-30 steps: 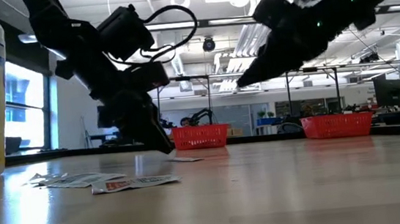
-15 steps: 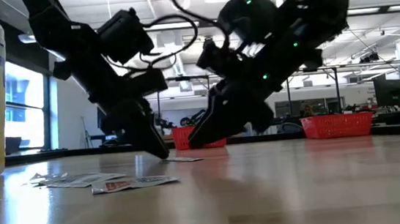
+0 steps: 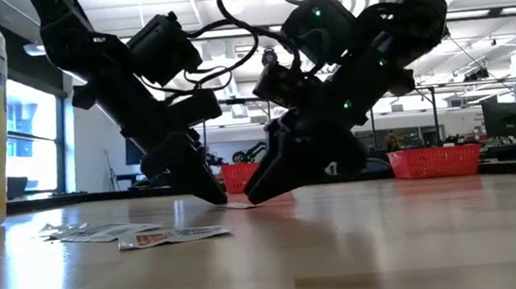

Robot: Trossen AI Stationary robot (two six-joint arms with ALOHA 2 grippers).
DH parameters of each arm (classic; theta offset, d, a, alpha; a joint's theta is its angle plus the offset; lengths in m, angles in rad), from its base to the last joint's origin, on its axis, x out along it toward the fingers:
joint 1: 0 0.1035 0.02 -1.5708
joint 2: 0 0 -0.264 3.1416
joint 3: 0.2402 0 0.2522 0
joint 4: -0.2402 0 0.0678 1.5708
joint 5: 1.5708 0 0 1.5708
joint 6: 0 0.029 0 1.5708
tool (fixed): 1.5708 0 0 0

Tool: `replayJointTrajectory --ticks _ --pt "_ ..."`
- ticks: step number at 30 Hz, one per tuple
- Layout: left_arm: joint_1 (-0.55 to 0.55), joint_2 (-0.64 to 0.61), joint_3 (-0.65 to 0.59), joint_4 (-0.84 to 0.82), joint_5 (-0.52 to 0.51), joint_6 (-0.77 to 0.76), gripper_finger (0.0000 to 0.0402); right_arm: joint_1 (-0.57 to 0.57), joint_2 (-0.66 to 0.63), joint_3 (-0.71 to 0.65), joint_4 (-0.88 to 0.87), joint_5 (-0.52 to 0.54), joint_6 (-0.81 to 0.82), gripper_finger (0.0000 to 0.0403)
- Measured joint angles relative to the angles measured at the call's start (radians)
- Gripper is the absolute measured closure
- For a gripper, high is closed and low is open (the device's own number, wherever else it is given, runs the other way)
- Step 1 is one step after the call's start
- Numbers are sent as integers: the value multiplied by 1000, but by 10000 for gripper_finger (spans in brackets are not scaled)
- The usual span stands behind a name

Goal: Pick & Place First Aid Supplies
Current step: Put the ointment pack into the right red bin

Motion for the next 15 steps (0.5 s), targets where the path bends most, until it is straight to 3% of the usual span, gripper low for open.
replayJointTrajectory --ticks 7,15 --pt "0 3 0 21 -1 0 252 0 55 1 85 -19 -16 232" --pt "1 3 -1 21 -2 -1 252 -27 64 2 61 -36 4 289"
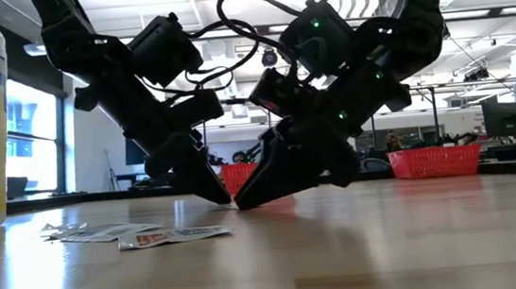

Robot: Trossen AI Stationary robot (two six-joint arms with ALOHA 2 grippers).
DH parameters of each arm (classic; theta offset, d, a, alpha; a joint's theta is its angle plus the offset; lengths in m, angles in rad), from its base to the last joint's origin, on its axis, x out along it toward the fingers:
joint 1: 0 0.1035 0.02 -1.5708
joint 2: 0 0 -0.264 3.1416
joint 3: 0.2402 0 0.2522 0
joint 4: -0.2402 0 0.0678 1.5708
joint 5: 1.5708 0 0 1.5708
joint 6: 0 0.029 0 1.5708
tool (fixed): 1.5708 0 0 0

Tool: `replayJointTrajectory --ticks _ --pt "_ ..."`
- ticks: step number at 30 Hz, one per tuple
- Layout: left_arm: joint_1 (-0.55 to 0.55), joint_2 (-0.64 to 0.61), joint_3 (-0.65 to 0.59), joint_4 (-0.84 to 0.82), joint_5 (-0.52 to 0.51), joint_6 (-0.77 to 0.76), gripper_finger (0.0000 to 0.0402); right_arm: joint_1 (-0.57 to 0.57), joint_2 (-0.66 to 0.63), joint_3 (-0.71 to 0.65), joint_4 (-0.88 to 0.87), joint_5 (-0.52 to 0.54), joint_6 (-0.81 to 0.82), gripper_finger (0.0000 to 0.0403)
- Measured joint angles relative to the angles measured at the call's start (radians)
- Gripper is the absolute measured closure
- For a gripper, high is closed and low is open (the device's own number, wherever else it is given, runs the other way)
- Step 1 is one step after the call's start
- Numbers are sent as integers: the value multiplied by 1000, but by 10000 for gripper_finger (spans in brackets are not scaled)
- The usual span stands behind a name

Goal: Pick & Place First Aid Supplies
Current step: Put the ointment pack into the right red bin

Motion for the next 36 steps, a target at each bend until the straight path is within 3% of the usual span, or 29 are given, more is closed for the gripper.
replayJointTrajectory --ticks 6,20,26,32,36 --pt "0 -14 -2 13 3 -4 252 -43 -3 4 -95 -67 25 327" --pt "1 -193 -9 -169 -59 1 252 -53 -4 3 -154 35 34 380" --pt "1 -198 -90 -17 -60 -52 252 -54 -4 2 -153 99 82 399" --pt "1 -198 -184 180 -91 -83 252 -53 -41 -4 -148 87 151 402" --pt "0 -198 -194 194 -102 -83 252 -49 -92 -9 -160 45 186 402"
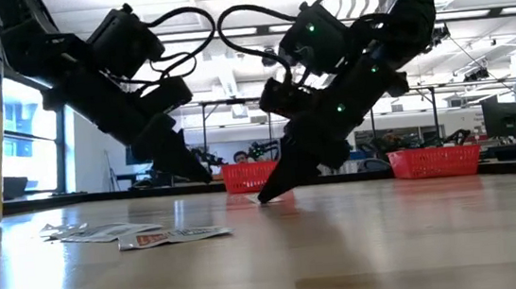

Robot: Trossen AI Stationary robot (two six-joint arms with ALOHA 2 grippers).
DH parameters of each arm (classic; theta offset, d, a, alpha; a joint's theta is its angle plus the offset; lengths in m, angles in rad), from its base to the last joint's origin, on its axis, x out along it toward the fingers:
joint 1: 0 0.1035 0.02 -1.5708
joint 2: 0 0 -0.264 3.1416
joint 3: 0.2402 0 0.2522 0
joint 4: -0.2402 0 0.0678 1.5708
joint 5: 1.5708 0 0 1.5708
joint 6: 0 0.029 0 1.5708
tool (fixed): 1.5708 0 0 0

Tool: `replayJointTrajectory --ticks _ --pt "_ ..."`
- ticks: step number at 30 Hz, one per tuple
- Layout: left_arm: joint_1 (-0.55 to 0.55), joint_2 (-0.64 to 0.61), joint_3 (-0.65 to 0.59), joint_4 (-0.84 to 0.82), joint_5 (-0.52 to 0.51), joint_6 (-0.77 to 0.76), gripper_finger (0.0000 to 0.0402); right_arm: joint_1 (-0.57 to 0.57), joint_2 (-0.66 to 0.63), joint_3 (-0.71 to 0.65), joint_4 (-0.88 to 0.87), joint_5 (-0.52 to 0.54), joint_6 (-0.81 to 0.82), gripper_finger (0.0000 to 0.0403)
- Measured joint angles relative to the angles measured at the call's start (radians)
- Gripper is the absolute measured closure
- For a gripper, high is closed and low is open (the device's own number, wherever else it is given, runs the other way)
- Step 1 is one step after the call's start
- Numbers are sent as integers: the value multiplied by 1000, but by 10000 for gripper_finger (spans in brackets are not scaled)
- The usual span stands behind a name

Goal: Pick & Place First Aid Supplies
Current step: Put the ointment pack into the right red bin

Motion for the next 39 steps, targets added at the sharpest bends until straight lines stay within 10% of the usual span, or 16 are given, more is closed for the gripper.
replayJointTrajectory --ticks 13,25,39 --pt "0 0 0 4 -1 0 252 0 -83 4 -74 -45 -26 396" --pt "0 -2 0 6 0 -5 252 -28 -21 5 -2 -57 -39 287" --pt "0 -2 1 4 1 -15 252 -53 73 13 -1 -84 -58 322"
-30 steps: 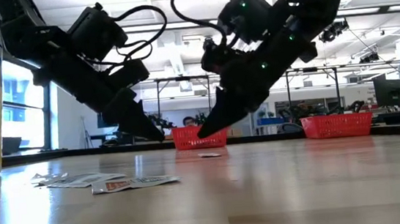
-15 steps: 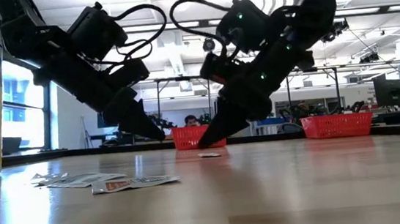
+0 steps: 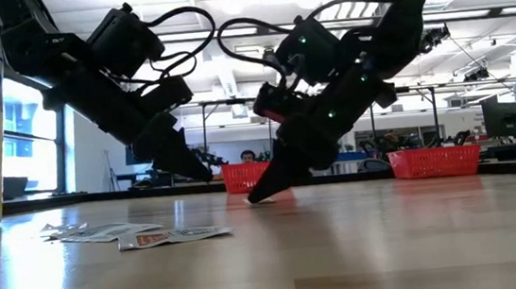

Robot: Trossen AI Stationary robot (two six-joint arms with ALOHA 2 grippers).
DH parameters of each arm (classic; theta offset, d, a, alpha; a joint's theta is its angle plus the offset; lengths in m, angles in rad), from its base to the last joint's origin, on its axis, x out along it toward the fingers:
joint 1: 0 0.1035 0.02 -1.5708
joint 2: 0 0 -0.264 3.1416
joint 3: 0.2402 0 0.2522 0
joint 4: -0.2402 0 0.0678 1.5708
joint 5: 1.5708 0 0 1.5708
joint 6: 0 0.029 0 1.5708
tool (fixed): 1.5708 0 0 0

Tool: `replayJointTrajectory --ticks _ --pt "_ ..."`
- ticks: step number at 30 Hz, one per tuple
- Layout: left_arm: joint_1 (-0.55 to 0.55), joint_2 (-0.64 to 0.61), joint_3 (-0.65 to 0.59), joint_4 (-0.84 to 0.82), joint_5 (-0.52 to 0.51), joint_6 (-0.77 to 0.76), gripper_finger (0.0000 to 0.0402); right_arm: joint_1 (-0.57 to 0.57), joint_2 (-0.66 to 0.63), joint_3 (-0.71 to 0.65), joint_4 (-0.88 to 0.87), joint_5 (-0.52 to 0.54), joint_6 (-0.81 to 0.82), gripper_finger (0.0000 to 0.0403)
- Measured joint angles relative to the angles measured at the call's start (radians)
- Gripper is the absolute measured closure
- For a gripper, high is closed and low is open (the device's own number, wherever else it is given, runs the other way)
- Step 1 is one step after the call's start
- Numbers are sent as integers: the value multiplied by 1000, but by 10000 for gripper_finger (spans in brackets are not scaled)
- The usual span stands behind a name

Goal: Pick & Place First Aid Supplies
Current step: Put the ointment pack into the right red bin

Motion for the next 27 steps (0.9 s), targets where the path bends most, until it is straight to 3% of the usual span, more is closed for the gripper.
replayJointTrajectory --ticks 6,13,22,27 --pt "0 0 0 0 0 0 252 -13 30 3 12 9 -1 343" --pt "0 0 0 -1 0 -3 252 -15 32 0 25 27 -59 399" --pt "0 0 0 -4 0 -3 252 5 -68 -13 -35 70 -52 401" --pt "0 0 0 -3 0 -3 252 18 -119 -14 -49 59 -49 372"
